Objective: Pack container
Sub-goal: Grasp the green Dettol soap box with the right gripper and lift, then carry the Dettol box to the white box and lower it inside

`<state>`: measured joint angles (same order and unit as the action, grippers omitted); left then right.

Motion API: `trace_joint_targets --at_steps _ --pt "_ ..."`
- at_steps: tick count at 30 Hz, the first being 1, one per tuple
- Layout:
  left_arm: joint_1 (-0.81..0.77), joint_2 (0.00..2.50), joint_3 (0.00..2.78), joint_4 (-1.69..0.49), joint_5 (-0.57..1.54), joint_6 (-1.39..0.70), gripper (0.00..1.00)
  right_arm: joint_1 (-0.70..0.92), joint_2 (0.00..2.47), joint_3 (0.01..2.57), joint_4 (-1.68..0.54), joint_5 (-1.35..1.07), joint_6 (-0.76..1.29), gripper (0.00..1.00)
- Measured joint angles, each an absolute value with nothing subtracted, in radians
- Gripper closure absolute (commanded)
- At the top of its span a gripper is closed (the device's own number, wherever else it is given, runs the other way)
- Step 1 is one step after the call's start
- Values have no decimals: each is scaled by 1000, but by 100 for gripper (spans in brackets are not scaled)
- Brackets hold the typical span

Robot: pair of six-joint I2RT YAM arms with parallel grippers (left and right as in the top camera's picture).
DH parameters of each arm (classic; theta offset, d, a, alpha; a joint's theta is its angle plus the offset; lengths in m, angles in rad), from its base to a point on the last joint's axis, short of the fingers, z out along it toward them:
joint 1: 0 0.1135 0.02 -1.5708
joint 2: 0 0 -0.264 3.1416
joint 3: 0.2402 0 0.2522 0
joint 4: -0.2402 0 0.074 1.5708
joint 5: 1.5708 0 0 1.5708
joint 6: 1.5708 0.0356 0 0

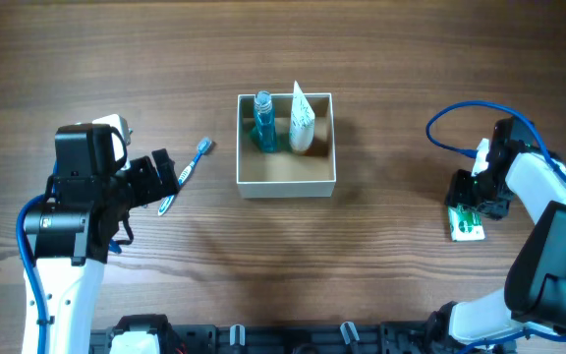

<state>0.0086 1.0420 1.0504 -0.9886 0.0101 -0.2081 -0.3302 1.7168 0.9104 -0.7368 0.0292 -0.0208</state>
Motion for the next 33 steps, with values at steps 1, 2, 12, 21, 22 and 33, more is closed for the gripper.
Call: trace_joint_targets --at_steps 1,2,12,21,22,33 --pt "9 1042 1050 -989 10 -208 0 -330 1716 910 -735 28 -20 66" --pt "9 1042 1050 -989 10 -208 0 -330 1716 909 -733 28 -15 71" --pt "9 1042 1050 -989 10 -208 0 -330 1716 910 -711 27 53 96" --pt "9 1042 1050 -989 10 -208 0 -330 1679 933 -700 31 68 96" --pt "9 1042 1050 -989 10 -208 0 -330 1655 946 -702 31 68 96" --pt "9 1042 1050 -989 10 -208 0 -212 1298 1119 -743 -23 71 96"
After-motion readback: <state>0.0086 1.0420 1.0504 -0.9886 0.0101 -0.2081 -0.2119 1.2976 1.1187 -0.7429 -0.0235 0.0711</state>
